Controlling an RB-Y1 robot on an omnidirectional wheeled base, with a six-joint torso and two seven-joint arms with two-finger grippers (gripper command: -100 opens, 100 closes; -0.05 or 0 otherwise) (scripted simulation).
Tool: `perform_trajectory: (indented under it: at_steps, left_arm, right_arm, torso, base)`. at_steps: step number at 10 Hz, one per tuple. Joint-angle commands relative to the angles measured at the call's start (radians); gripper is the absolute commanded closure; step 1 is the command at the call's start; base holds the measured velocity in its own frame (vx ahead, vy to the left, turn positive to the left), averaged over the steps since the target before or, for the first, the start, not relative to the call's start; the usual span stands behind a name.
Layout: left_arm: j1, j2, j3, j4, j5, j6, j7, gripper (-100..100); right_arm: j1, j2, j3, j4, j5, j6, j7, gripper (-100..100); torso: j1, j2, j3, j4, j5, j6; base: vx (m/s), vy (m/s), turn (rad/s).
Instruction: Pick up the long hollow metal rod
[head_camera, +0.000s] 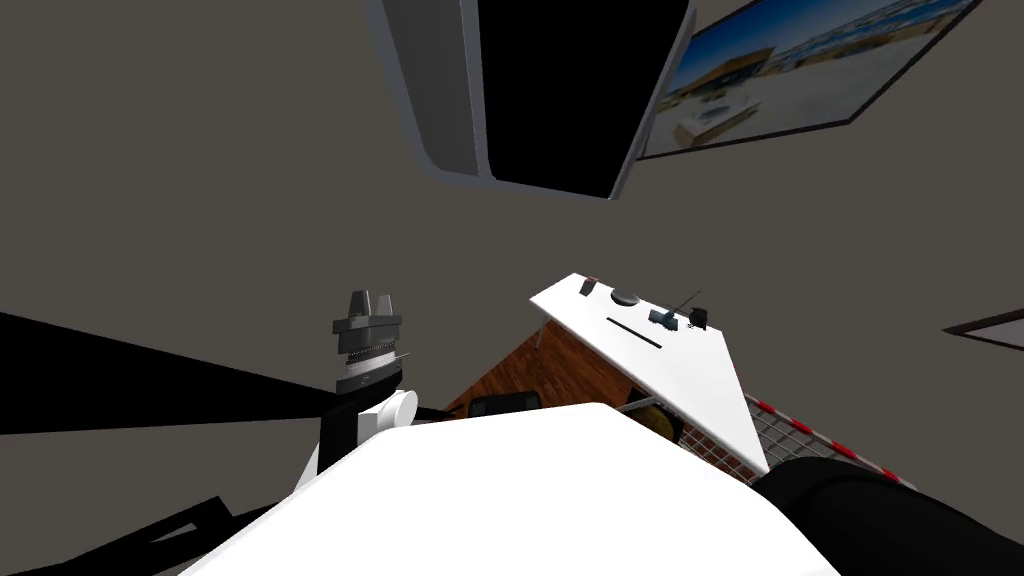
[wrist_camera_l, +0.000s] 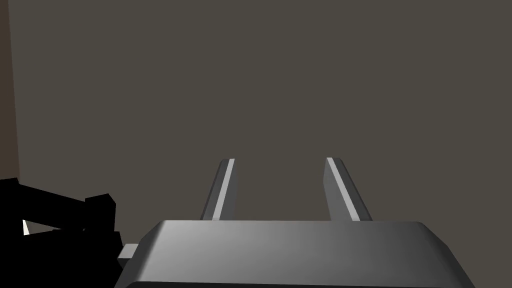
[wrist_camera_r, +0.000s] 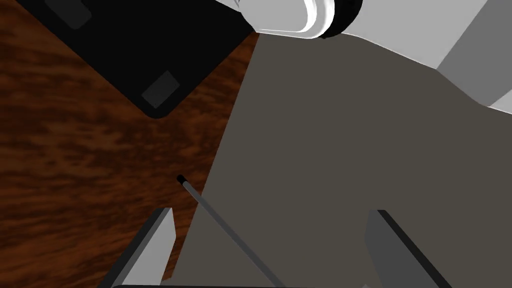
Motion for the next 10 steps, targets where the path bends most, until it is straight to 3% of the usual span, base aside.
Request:
perform_trajectory:
  at_steps: [1,2,3,5,6,7,10]
  left_arm:
    - [0.0,0.0,0.0,0.0,0.0,0.0,0.0,0]
    - [0.0,0.0,0.0,0.0,0.0,0.0,0.0,0]
    - [0.0,0.0,0.0,0.0,0.0,0.0,0.0,0]
    - [0.0,0.0,0.0,0.0,0.0,0.0,0.0,0]
    - [0.0,0.0,0.0,0.0,0.0,0.0,0.0,0]
    - [0.0,0.0,0.0,0.0,0.0,0.0,0.0,0]
    - [0.0,0.0,0.0,0.0,0.0,0.0,0.0,0]
  right_arm:
    - [0.012,-0.034,0.035,0.05,0.015,0.0,-0.003,-100]
    - [0.012,-0.034,0.035,0.102,0.015,0.0,-0.003,-100]
    - [0.033,-0.068,0.064,0.137,0.026,0.002,-0.005,-100]
    - [0.033,-0.071,0.064,0.175,0.026,0.002,-0.005,-100]
    - [0.05,-0.107,0.093,0.202,0.036,0.005,-0.008,-100]
    - [0.05,-0.107,0.093,0.245,0.036,0.005,-0.008,-100]
    - [0.074,-0.172,0.147,0.342,0.049,0.012,-0.011,-100]
  torso:
    - [0.0,0.0,0.0,0.0,0.0,0.0]
    - [0.0,-0.001,0.0,0.0,0.0,-0.001]
    - [0.0,-0.001,-0.001,0.0,0.0,-0.001]
    - [-0.001,-0.002,-0.001,0.0,0.0,-0.001]
    - [-0.001,-0.001,-0.001,0.0,0.0,0.0]
    - [-0.001,-0.002,-0.001,0.0,0.0,-0.002]
    - [-0.002,-0.003,-0.002,0.0,0.0,0.0]
  base:
    - [0.037,0.013,0.297]
    - [0.042,0.007,0.315]
    - [0.056,0.011,0.444]
    - [0.037,-0.009,0.144]
    - [0.051,0.001,0.369]
    - [0.048,-0.012,0.305]
    - [0.056,-0.029,0.362]
